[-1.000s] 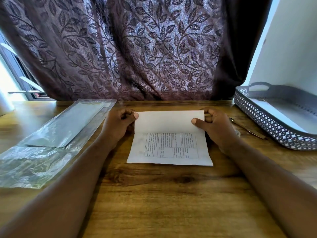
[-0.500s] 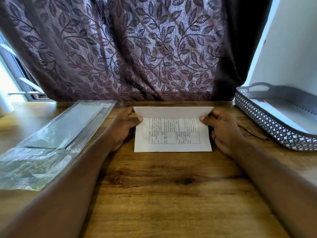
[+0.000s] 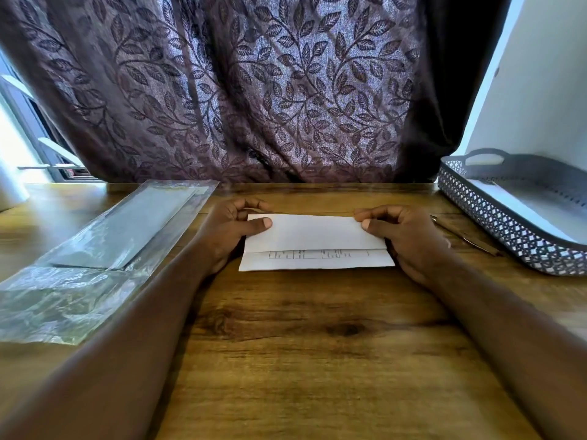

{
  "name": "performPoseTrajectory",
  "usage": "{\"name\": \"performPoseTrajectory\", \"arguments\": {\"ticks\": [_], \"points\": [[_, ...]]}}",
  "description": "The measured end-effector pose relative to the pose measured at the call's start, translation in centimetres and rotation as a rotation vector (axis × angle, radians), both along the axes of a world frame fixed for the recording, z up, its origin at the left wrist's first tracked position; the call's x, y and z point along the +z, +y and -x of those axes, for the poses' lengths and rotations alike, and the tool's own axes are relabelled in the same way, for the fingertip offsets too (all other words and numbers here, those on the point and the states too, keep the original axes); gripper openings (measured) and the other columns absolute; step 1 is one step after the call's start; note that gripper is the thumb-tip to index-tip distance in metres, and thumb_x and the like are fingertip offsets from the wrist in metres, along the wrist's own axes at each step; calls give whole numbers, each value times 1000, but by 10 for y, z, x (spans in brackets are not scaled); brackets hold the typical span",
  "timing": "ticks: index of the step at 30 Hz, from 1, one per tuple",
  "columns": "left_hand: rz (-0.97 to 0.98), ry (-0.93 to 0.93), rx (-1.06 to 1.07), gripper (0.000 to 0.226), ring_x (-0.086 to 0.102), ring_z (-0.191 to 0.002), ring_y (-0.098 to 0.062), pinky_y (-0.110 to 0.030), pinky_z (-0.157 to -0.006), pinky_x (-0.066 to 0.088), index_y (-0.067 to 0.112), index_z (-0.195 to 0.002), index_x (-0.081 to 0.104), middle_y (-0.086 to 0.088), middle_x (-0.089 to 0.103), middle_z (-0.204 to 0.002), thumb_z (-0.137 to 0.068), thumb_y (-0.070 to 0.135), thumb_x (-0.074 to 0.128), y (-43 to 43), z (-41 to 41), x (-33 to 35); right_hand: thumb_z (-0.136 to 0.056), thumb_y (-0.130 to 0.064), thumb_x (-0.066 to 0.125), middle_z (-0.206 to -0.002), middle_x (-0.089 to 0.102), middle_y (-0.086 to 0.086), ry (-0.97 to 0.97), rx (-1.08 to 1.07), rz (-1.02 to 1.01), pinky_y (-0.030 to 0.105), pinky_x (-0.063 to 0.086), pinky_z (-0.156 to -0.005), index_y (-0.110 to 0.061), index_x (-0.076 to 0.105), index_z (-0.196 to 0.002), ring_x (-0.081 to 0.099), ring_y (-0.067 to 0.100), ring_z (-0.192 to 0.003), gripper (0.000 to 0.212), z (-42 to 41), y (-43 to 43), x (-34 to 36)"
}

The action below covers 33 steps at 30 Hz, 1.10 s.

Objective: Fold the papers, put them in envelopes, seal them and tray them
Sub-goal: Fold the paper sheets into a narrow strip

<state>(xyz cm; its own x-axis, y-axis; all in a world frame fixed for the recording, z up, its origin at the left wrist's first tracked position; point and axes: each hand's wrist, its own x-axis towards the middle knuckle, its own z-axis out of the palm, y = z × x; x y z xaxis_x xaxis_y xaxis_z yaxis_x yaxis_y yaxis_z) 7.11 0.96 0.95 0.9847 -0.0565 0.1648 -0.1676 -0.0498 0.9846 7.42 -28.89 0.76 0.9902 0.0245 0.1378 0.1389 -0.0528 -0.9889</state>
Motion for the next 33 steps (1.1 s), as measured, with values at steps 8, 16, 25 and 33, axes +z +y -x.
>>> {"name": "performPoseTrajectory", "arguments": {"ticks": [8,16,25,33], "points": [[-421,-136,119,8,69,-75,-6,-28,-67,54,27,-82,75,10,76,-86,-87,22,75,-7,3,4,-87,-5,74,-108,70,-16,-184,-122,296,28,57,-88,-23,72,-105,65,-1,-99,25,8,6,3],[-630,-488,189,2,63,-81,8,-10,-69,43,25,-88,76,19,72,-87,-86,24,75,-33,20,17,-93,-32,66,-119,70,-6,-552,-195,867,44,43,-102,-26,67,-117,61,18,-113,25,17,36,12],[-668,-646,75,3,65,-80,-3,-7,-63,41,15,-87,77,9,74,-85,-84,17,77,-45,27,18,-96,-39,49,-83,74,-7,-775,-13,995,49,52,-80,-22,70,-93,66,17,-69,28,25,52,17],[-591,-514,90,7,67,-79,2,-18,-68,49,25,-82,76,16,74,-83,-84,19,75,-26,18,20,-94,-47,50,-75,73,-12,-732,-27,895,44,52,-72,-26,75,-88,63,12,-60,33,13,25,22]]}}
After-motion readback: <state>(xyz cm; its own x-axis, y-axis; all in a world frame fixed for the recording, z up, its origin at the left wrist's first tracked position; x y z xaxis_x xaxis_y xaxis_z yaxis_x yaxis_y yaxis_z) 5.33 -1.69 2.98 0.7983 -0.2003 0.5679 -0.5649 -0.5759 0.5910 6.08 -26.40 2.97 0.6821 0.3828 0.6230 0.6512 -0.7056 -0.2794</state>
